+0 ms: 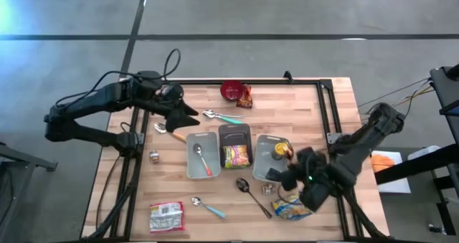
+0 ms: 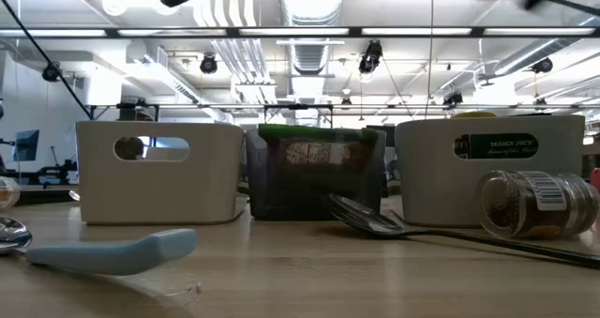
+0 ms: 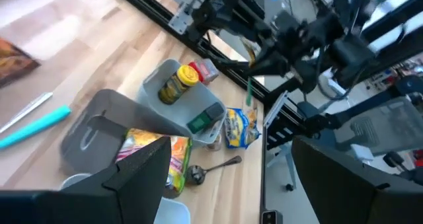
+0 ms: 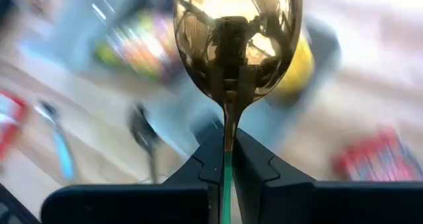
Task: Pick & Place Food Item
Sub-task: Put the green spoon into the left gray bin
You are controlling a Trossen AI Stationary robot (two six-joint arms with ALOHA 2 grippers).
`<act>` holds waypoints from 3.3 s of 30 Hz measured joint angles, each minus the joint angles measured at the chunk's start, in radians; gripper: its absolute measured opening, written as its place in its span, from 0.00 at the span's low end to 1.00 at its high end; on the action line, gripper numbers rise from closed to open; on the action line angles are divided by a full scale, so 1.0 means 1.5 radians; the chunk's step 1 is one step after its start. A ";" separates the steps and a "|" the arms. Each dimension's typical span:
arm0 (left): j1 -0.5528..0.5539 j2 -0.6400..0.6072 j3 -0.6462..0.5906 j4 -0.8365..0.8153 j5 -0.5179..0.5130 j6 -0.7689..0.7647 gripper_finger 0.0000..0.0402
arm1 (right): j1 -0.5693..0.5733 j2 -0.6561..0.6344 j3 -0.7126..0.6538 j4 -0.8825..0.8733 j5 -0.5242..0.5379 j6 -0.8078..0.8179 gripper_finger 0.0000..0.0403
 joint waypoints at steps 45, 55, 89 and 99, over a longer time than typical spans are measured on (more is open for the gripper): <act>-0.126 -0.066 0.013 -0.039 -0.159 -0.042 0.79 | -0.427 0.128 0.173 0.672 -0.302 -0.794 0.03; -0.141 -0.063 -0.037 0.058 -0.169 -0.074 0.67 | -0.438 0.189 0.314 0.663 -0.321 -0.881 0.03; -0.150 0.009 -0.089 0.235 -0.134 -0.052 0.03 | -0.439 0.215 0.366 0.632 -0.357 -0.887 0.04; -0.150 -0.001 -0.089 0.237 -0.129 -0.068 0.01 | -0.434 0.210 0.366 0.626 -0.361 -0.911 0.28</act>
